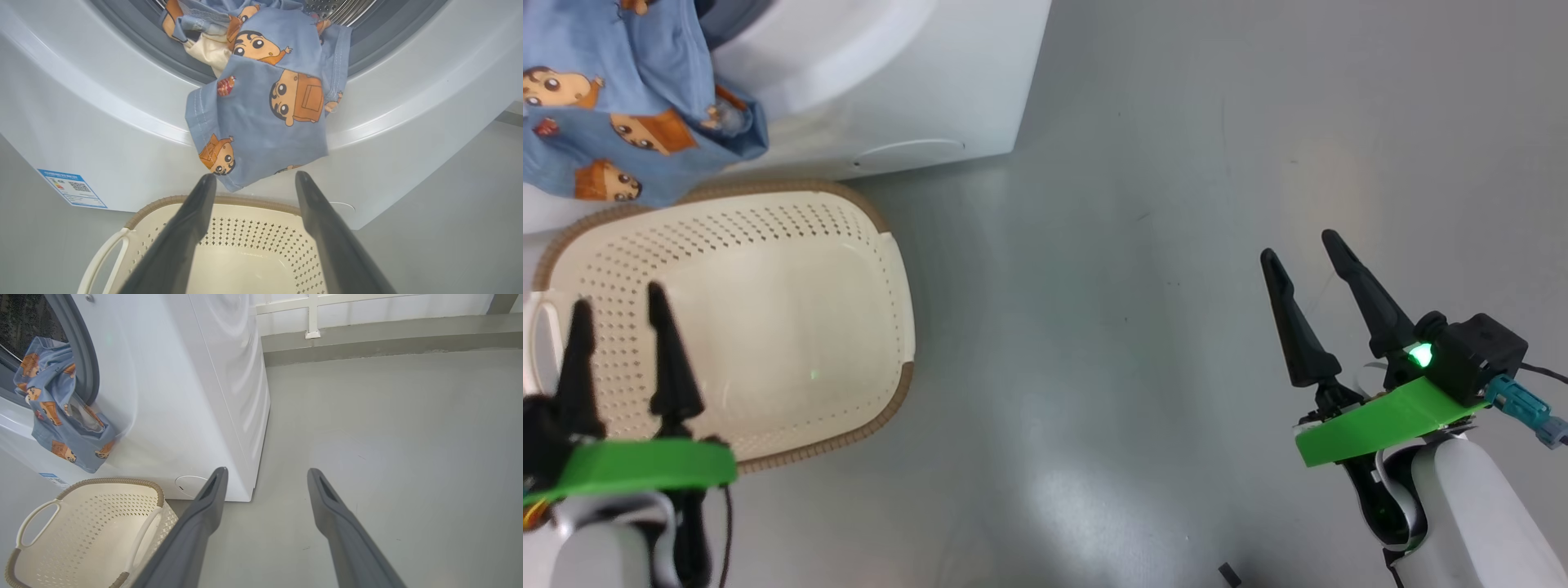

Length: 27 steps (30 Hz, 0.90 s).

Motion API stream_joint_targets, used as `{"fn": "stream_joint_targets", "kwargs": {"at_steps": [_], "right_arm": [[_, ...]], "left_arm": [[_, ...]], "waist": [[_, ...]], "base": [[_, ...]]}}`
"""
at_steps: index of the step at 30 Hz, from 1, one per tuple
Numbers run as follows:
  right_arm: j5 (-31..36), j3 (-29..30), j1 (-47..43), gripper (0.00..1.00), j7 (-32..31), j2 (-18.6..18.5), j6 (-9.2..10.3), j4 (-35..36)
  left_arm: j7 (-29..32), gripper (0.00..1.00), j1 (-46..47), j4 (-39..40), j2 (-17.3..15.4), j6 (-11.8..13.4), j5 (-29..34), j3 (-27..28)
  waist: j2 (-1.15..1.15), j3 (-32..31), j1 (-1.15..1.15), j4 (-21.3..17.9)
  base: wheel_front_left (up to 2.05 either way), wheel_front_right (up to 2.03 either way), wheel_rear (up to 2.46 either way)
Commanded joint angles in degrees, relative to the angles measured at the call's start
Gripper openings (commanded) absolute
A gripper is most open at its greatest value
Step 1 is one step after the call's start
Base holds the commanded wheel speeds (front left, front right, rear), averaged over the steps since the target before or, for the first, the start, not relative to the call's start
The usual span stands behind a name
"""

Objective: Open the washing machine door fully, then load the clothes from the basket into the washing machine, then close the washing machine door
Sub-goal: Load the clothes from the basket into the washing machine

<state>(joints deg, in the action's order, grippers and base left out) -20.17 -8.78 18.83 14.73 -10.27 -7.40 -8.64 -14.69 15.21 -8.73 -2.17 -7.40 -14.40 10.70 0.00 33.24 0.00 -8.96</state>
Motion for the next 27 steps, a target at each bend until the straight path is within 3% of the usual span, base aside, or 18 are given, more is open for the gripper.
{"fn": "stream_joint_targets", "kwargs": {"at_steps": [1,17,27], "right_arm": [[0.51,-1.01,-0.2,1.0,0.27,-0.19,-0.09,1.46],[0.52,-0.91,2.29,1.0,0.27,1.25,-0.09,1.79],[0.56,-0.92,3.09,1.0,0.27,2.0,-0.09,1.91]], "left_arm": [[-0.3,1.0,1.42,0.38,-0.99,-0.09,-0.23,0.73],[-0.3,1.0,22.36,-17.76,-5.81,-0.09,-2.81,-3.69],[-0.3,1.0,29.97,-24.08,-5.5,-0.09,-2.24,-1.24]], "waist": [[0.0,0.72,0.0,0.17],[0.0,5.14,0.0,-1.69],[0.0,6.4,0.0,-2.46]], "base": [[0.0,0.0,0.0],[0.0,0.0,0.0],[0.0,0.0,0.0]]}}
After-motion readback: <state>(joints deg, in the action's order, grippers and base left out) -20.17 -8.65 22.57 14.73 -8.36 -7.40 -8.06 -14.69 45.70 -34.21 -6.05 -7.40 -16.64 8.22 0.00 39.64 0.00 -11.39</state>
